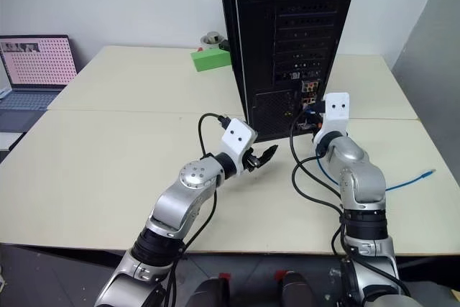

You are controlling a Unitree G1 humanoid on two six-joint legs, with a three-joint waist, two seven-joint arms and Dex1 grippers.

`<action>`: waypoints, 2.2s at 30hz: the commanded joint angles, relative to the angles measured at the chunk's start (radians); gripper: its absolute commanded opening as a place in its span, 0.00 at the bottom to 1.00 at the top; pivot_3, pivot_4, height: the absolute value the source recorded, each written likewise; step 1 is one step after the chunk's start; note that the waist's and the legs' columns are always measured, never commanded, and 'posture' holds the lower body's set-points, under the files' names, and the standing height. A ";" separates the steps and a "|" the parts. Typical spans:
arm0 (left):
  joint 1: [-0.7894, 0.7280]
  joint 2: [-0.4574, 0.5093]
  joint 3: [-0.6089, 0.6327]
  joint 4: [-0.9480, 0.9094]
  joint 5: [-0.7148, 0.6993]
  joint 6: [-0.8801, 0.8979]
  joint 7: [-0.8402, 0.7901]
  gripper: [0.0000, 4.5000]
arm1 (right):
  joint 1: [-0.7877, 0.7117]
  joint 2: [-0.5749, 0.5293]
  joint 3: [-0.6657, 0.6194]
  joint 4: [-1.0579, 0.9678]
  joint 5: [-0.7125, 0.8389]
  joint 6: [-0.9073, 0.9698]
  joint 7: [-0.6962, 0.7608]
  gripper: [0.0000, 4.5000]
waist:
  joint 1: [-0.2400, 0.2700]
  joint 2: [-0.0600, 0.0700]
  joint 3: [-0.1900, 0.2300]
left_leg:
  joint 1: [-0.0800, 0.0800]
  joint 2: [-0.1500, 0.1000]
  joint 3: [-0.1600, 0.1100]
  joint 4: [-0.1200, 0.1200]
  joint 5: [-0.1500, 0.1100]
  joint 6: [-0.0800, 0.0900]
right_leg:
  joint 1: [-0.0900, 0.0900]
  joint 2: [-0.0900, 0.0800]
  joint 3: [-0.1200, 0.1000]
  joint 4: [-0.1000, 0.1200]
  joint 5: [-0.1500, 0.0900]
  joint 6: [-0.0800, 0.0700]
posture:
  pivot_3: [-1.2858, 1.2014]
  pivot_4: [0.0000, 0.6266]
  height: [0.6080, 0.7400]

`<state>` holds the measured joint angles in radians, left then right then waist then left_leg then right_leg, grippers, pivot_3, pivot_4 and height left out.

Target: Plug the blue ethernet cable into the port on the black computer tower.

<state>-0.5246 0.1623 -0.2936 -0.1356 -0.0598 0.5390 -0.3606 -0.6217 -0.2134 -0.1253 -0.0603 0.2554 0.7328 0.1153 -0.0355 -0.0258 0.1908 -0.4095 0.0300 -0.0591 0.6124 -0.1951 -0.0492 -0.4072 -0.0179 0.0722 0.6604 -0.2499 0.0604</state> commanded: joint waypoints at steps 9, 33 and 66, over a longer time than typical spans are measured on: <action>-0.014 -0.009 0.010 -0.041 0.014 -0.010 0.004 0.74 | -0.048 -0.003 -0.016 -0.022 0.008 -0.017 -0.003 0.00 | -0.007 0.000 0.000 | 0.000 0.000 0.000 0.000 0.000 0.000 | 0.000 0.000 0.000 0.000 0.000 0.000 | 0.52 0.24 1.00; -0.006 -0.010 0.010 -0.035 0.021 -0.012 -0.003 0.74 | -0.073 0.000 0.010 -0.020 0.012 0.007 0.034 0.00 | -0.021 0.000 0.000 | 0.000 0.000 0.000 0.000 0.000 0.000 | 0.000 0.000 0.000 -0.001 0.000 0.000 | 0.52 0.24 1.00; 0.002 -0.007 0.004 -0.034 0.022 -0.011 -0.015 0.74 | -0.127 0.086 -0.065 0.003 0.055 0.040 -0.050 0.00 | -0.041 0.000 0.000 | 0.000 0.000 0.000 0.000 0.000 0.000 | -0.001 0.000 0.001 0.000 0.000 0.000 | 0.52 0.24 1.00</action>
<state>-0.5221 0.1581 -0.2936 -0.1355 -0.0410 0.5388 -0.3703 -0.6932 -0.1333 -0.1640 -0.0326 0.2919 0.7892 0.0732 -0.0764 -0.0255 0.1910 -0.4095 0.0300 -0.0590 0.6120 -0.1951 -0.0492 -0.4081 -0.0178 0.0728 0.6603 -0.2498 0.0607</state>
